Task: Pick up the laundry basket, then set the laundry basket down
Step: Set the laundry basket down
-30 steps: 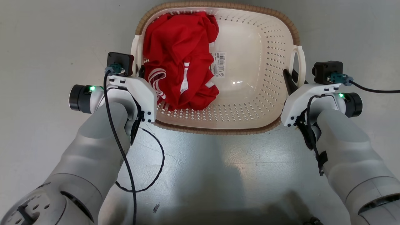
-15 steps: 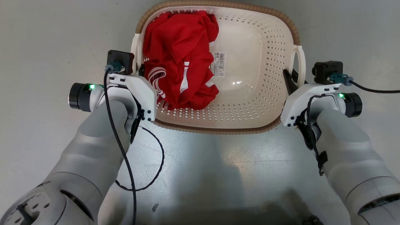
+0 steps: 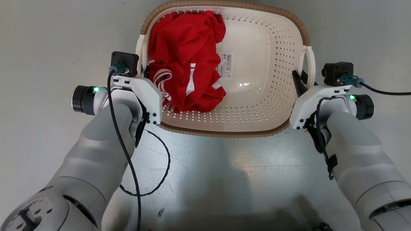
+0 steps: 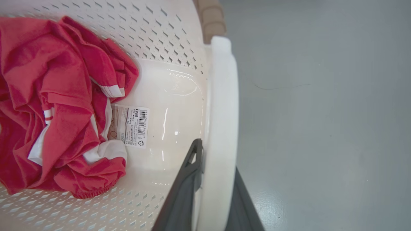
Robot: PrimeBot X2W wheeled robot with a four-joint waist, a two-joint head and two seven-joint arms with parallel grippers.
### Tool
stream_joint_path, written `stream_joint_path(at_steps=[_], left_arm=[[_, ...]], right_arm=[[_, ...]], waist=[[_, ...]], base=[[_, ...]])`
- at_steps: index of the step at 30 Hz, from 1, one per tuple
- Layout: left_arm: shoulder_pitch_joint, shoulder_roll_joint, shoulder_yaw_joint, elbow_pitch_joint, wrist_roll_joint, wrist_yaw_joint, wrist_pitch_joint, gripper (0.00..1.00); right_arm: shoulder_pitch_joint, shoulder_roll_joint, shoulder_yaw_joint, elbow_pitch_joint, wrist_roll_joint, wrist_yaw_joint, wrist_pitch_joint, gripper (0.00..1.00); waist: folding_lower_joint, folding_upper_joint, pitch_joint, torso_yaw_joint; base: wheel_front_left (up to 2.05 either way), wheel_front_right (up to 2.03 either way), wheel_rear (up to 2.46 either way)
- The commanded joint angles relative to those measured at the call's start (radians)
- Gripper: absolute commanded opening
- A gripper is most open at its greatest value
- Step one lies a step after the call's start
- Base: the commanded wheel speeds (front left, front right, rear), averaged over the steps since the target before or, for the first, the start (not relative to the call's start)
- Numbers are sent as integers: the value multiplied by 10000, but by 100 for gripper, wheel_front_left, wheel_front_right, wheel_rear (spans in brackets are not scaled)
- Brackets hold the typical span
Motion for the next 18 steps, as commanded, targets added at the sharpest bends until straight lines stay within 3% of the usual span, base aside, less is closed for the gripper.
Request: stream_joint_path(at_steps=[1,2,3,4,5,6,18], left_arm=[[-107,349,99,54,-78,127,-61,20],[-112,348,120,54,-100,150,-67,35],[-114,349,141,54,-123,181,-75,46],[-112,346,160,54,-144,205,-83,88],[-109,340,173,54,-160,220,-90,88],[-99,334,182,54,-174,236,-94,100],[143,225,248,55,-394,212,211,100]], right_arm=[[371,72,56,-61,-151,46,-18,11],[360,72,-31,-61,-213,46,-44,33],[340,72,-130,-61,-309,46,-93,92],[330,72,-233,-61,-406,46,-134,100],[330,72,-330,-61,-498,46,-162,100],[327,72,-428,-61,-612,46,-196,100],[339,72,-1048,-91,-1194,46,-477,100]], waist=[[0,0,7,2],[0,0,13,-4],[0,0,21,-13],[0,0,29,-15],[0,0,37,-10],[0,0,42,-9],[0,0,-135,42]], base=[[0,0,0],[0,0,0],[0,0,0],[0,0,0],[0,0,0],[0,0,0],[0,0,0]])
